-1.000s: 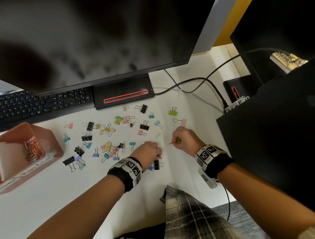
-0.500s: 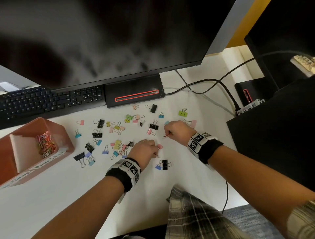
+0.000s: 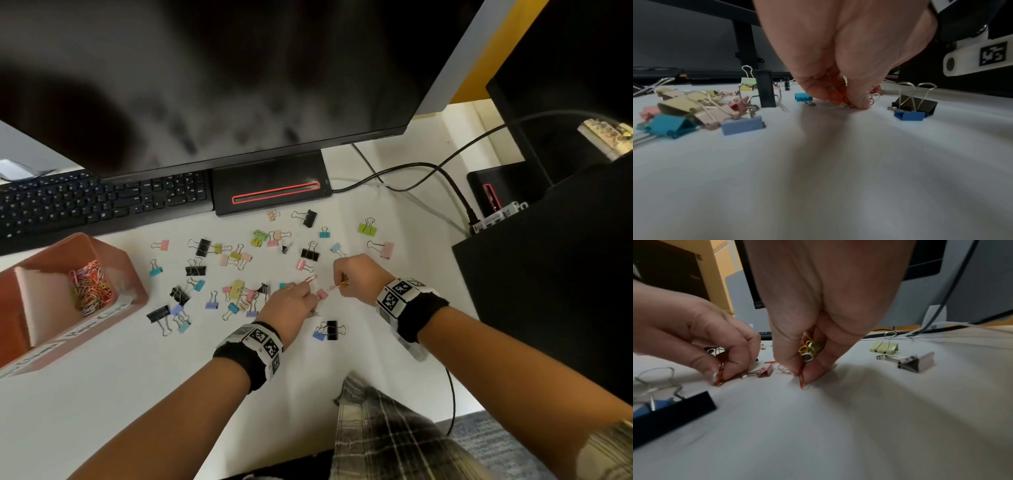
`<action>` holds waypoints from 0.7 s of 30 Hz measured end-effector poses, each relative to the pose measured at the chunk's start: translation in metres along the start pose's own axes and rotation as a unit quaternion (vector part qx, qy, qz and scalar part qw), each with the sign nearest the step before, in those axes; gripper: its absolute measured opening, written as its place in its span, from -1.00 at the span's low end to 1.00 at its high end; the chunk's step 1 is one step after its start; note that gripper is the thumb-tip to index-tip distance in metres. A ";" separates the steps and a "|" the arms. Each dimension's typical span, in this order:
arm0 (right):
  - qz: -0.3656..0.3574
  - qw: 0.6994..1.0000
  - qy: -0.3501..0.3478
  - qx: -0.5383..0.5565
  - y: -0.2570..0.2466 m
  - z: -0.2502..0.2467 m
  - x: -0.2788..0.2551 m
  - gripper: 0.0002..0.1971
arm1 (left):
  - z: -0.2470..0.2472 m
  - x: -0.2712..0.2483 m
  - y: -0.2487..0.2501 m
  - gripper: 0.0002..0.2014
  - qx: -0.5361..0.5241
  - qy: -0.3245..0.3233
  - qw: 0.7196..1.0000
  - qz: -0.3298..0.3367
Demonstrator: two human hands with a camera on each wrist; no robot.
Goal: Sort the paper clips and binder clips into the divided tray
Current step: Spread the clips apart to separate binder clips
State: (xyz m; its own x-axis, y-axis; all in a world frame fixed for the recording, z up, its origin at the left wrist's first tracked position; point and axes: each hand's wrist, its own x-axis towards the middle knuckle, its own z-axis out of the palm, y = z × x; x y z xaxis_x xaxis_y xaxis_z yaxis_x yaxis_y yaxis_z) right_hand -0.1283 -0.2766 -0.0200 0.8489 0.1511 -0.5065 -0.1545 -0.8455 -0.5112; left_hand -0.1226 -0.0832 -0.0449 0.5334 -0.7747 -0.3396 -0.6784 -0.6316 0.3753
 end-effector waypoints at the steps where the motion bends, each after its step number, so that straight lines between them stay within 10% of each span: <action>1: 0.000 1.000 0.008 0.012 0.001 0.001 -0.002 -0.87 | 0.000 -0.001 0.000 -0.82 0.007 0.001 1.000 0.000; 11: 0.023 0.996 0.051 0.074 0.012 0.002 -0.015 -0.85 | 0.009 -0.009 -0.004 -0.73 -0.008 -0.004 1.000 -0.029; 17: 0.059 0.991 0.071 0.101 0.027 -0.009 -0.024 -0.80 | -0.014 -0.004 0.000 -0.82 -0.160 0.163 0.963 -0.140; 21: 0.067 0.989 0.075 0.106 0.032 -0.013 -0.026 -0.78 | -0.023 0.017 -0.001 -0.75 -0.140 0.138 0.965 -0.173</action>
State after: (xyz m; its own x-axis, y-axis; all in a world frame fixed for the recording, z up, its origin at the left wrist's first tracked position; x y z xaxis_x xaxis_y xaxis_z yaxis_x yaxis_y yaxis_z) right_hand -0.1490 -0.3141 -0.0142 0.8766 -0.0469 -0.4790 -0.3599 -0.7246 -0.5877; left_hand -0.1015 -0.0960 -0.0312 0.8439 -0.4708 -0.2573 -0.2942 -0.8071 0.5118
